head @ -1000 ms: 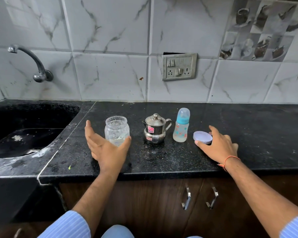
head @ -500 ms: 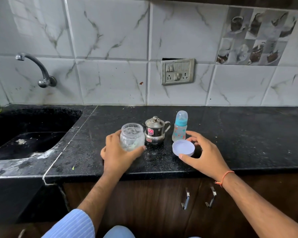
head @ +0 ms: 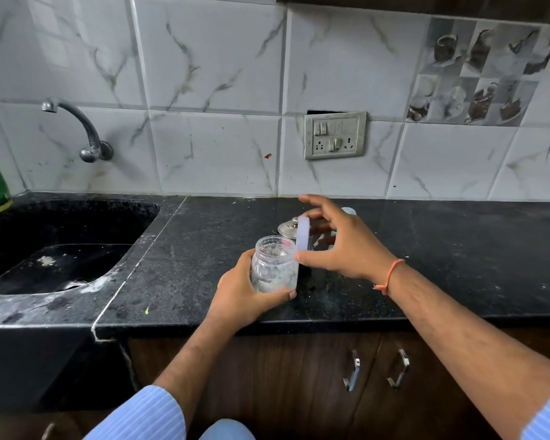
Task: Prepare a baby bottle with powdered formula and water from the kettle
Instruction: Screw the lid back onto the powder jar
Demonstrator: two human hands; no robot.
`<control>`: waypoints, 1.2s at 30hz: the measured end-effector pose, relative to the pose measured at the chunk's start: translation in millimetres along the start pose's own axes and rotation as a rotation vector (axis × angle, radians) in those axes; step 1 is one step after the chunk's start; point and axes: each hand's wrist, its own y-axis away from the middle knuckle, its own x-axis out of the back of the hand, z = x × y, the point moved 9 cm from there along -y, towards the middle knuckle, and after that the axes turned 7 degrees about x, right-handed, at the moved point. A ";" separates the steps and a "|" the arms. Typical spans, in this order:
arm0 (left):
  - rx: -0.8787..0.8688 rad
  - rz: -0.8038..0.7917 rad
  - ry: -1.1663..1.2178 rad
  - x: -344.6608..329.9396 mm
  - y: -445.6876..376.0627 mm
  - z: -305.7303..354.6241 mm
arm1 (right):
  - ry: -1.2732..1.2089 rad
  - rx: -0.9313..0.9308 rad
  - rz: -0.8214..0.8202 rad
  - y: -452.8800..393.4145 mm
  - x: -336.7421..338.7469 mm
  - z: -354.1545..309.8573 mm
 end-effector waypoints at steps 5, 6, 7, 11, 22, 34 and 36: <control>0.005 -0.017 -0.029 -3.6 -3.2 -3.0 | 0.085 0.039 -0.247 -39.3 -19.4 -15.1; 0.005 -0.015 -0.042 -4.2 -3.7 -3.7 | 0.149 0.065 -0.313 -46.1 -24.4 -19.8; 0.004 -0.009 -0.061 -4.8 -4.1 -3.8 | 0.215 0.091 -0.386 -51.5 -30.0 -24.4; -0.005 0.015 -0.127 -5.9 -7.8 -5.2 | 0.415 0.150 -0.655 -64.8 -52.4 -36.0; -0.042 0.036 -0.171 -7.6 -12.9 -8.6 | 0.682 0.156 -0.638 -79.3 -59.5 -41.0; -0.028 0.044 -0.156 -7.5 -13.3 -7.6 | 0.556 0.078 -0.629 -76.0 -49.1 -41.9; -0.028 0.046 -0.160 -7.9 -13.0 -7.4 | 0.567 0.052 -0.718 -66.6 -53.6 -35.9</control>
